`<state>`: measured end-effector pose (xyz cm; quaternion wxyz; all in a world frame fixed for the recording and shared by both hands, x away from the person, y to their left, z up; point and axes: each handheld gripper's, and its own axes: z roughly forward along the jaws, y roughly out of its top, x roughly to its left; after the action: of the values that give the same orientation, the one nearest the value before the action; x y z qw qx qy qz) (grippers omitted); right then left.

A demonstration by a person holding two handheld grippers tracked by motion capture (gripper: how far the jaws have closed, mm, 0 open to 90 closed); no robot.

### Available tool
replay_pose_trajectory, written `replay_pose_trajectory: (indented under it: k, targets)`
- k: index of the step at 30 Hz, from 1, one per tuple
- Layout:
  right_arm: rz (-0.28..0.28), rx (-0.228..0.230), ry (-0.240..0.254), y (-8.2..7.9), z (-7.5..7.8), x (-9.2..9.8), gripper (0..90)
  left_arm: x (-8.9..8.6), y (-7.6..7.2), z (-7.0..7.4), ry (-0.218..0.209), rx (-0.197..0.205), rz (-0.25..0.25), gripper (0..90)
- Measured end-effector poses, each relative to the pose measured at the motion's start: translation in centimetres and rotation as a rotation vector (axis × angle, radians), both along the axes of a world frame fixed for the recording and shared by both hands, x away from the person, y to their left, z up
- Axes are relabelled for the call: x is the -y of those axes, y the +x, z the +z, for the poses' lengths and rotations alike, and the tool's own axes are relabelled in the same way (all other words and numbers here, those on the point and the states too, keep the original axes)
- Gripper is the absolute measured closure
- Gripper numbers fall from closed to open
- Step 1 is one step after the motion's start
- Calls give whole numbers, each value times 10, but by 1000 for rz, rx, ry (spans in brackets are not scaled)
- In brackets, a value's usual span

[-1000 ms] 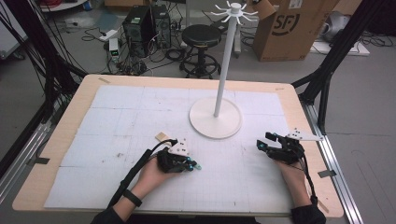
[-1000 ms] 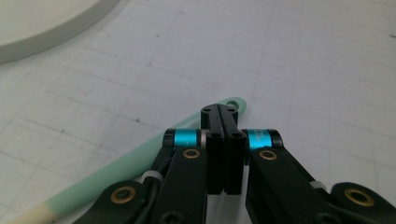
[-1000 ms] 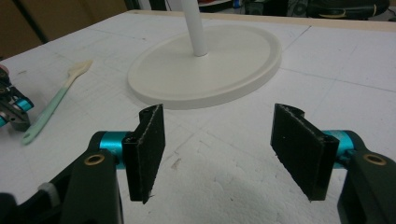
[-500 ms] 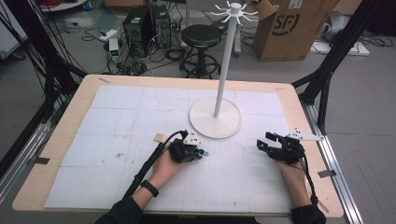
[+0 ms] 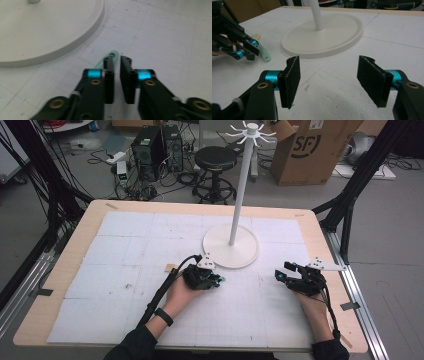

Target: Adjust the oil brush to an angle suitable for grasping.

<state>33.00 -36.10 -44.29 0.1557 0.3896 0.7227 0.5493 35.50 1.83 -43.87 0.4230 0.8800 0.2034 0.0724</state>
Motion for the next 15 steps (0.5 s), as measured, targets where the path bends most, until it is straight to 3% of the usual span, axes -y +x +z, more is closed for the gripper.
replay_pose_trajectory:
  k: [1,4,5,8,9,10,15]
  targets:
    - [1,0,1,0,0,0,350,-7,1,5,-25,-21,2,716]
    - [1,-2,-1,-1,0,1,350,-15,0,10,-50,-7,11,640]
    - [1,-2,-2,-1,0,1,350,-21,0,13,-74,-8,14,545]
    - [1,-8,2,-1,0,0,350,-40,-1,21,-122,35,28,479]
    - [0,-9,2,-1,0,0,349,-56,-1,26,-158,57,49,431]
    - [0,-5,2,0,0,0,349,-56,-1,26,-158,57,49,401]
    - [-3,-4,1,0,0,1,349,-95,-2,37,-248,83,101,284]
